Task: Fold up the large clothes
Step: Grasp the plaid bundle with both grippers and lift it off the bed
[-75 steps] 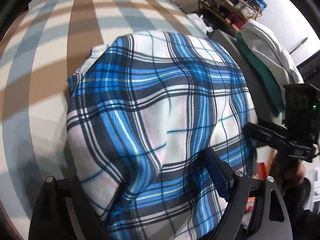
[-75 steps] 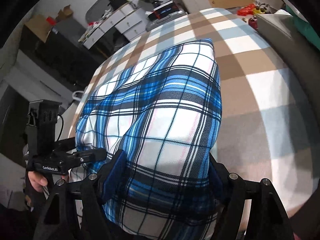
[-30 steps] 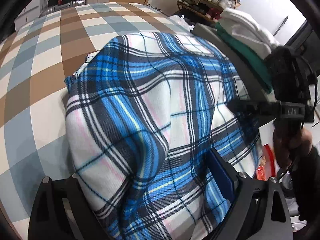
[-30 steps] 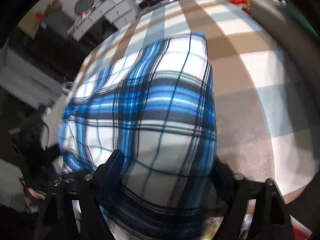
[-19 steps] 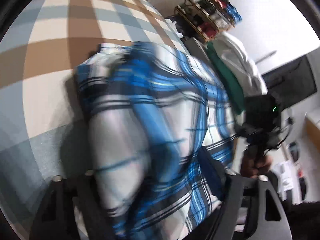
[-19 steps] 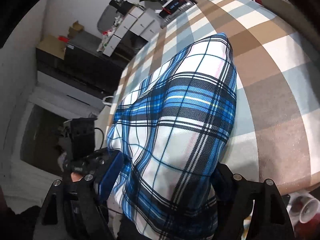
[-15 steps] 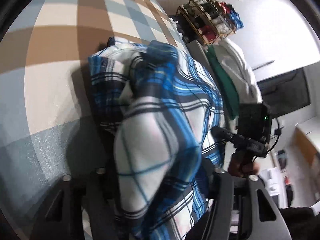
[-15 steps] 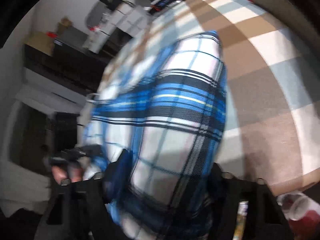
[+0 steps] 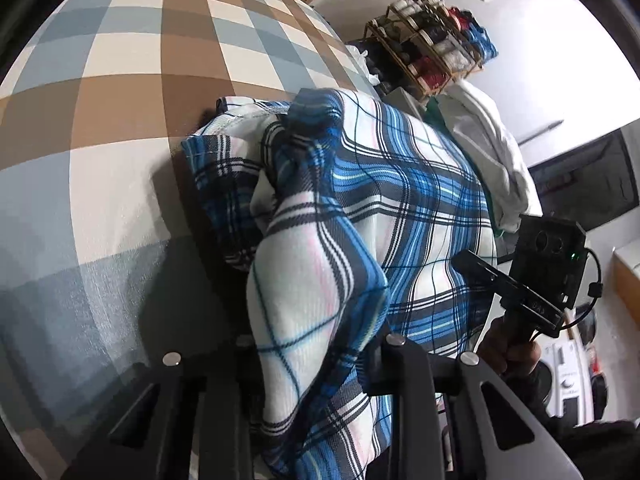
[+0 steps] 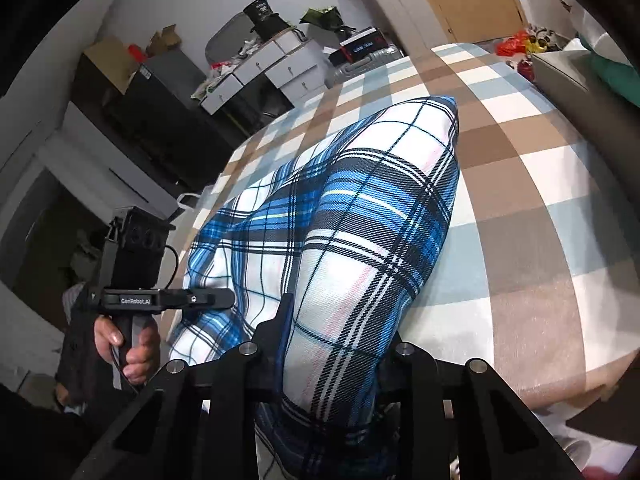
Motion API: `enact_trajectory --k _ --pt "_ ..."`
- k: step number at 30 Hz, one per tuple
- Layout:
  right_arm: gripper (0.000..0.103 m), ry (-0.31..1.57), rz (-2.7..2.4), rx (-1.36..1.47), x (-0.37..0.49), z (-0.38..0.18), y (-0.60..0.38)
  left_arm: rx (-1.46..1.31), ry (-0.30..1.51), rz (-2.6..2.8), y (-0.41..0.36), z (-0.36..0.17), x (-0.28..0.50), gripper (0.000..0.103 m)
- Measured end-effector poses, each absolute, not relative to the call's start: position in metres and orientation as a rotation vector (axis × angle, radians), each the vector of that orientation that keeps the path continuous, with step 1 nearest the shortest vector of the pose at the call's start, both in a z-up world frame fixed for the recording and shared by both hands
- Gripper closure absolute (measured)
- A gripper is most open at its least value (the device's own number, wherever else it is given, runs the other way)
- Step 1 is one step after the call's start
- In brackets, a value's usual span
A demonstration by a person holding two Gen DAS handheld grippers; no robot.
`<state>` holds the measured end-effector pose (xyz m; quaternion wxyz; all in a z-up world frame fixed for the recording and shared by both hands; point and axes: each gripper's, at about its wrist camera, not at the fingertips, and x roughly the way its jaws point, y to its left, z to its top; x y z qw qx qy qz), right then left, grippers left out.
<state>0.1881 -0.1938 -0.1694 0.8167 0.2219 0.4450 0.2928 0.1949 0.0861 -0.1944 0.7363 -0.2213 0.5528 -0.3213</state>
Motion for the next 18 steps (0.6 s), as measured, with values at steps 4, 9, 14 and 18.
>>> enact_trajectory --k 4,9,14,18 --pt "0.076 0.914 0.65 0.474 0.188 -0.15 -0.194 -0.458 1.195 -0.712 0.077 -0.18 0.197 0.084" --pt "0.077 0.849 0.672 0.44 0.196 -0.097 -0.205 -0.385 1.107 -0.753 0.048 -0.122 0.209 0.083" --pt "0.077 0.768 0.632 0.411 0.204 -0.033 -0.247 -0.3 0.992 -0.822 -0.01 -0.046 0.233 0.083" --pt "0.077 0.709 0.566 0.378 0.208 0.036 -0.299 -0.239 0.912 -0.9 -0.071 0.011 0.254 0.083"
